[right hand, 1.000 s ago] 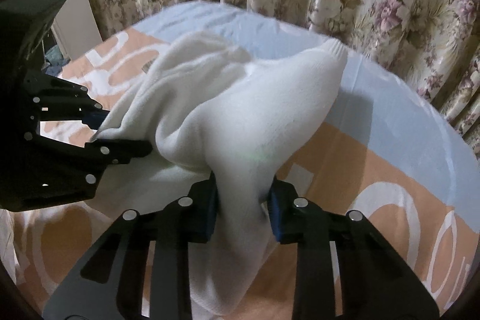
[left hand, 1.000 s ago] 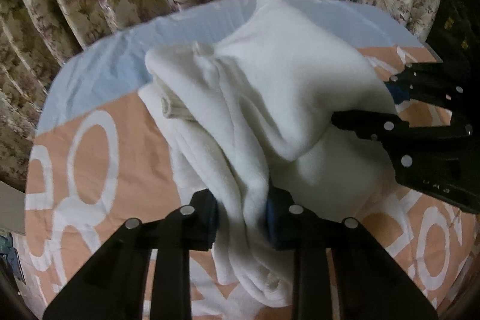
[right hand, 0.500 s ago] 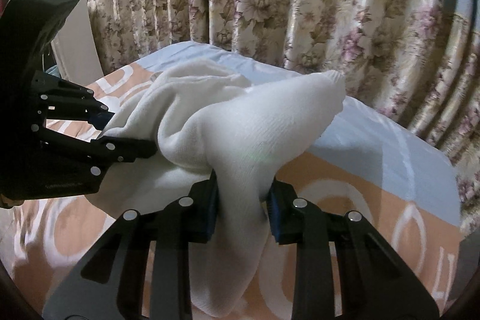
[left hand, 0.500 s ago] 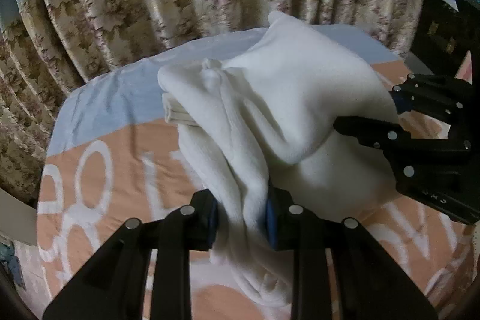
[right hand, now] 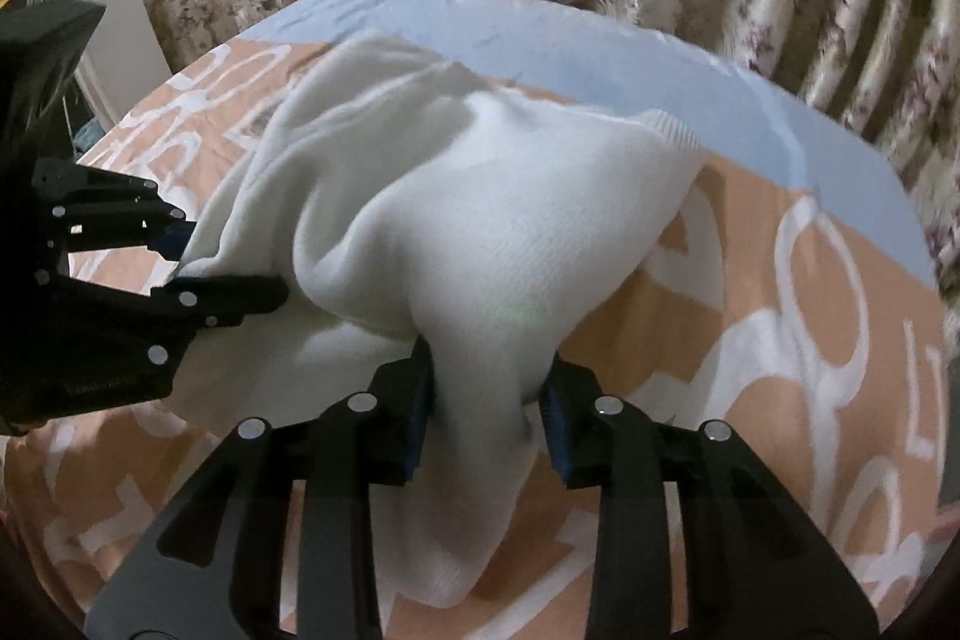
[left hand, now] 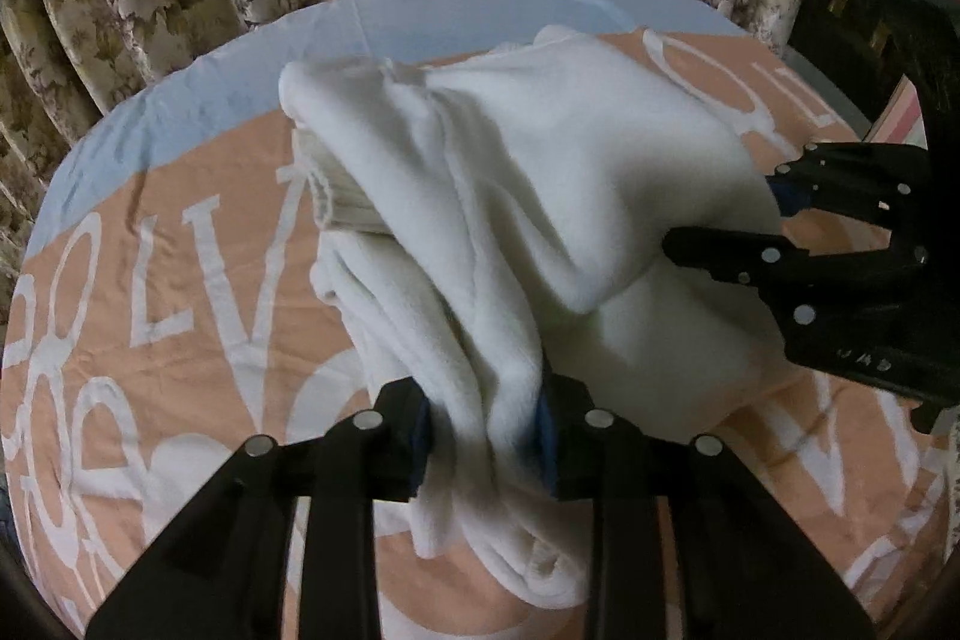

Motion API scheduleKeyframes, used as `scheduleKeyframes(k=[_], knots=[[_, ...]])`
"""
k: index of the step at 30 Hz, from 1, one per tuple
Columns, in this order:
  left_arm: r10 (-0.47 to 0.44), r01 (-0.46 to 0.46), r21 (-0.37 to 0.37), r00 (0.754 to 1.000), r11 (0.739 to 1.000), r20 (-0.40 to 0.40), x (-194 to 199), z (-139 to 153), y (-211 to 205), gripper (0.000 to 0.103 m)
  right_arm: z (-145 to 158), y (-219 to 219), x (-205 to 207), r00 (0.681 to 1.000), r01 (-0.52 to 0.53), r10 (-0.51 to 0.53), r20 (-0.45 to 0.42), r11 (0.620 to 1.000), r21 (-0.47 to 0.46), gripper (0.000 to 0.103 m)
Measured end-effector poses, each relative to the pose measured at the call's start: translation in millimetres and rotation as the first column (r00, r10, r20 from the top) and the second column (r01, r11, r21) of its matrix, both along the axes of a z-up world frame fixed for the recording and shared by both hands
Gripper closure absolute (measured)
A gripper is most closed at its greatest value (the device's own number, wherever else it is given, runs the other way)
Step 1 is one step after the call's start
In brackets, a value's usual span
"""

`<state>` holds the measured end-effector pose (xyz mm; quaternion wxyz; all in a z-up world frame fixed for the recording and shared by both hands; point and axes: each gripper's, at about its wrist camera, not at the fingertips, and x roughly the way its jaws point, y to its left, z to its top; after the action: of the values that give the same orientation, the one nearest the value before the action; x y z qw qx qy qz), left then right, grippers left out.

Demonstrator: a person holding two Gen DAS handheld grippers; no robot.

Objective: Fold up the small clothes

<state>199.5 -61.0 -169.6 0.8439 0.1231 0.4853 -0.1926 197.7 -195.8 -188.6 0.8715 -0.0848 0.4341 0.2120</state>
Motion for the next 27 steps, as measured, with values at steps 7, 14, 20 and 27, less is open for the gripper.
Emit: scheduleKeyframes(k=[7,14,20,27], knots=[[0.039,-0.039,0.016,0.999,0.999,0.008,5,1,8,0.047,4,-12,2,0.999,0.020,-0.018,-0.037,0.999,0.048,0.056],[0.063,-0.066,0.056,0.997,0.996,0.052,-5,10,11,0.031,21,-23,-10,0.999,0.054,-0.054,0.003,0.996,0.067,0.048],[0.112,-0.115,0.028,0.990,0.993,0.085,-6,28,28,0.023,44,-37,-4,0.985,0.143,-0.152,0.076,0.983,0.113,0.041],[0.147,-0.150,0.044,0.986,0.988,0.074,0,13,42,0.019,24,-28,35,0.976,0.213,-0.215,0.035,0.976,0.047,0.040]])
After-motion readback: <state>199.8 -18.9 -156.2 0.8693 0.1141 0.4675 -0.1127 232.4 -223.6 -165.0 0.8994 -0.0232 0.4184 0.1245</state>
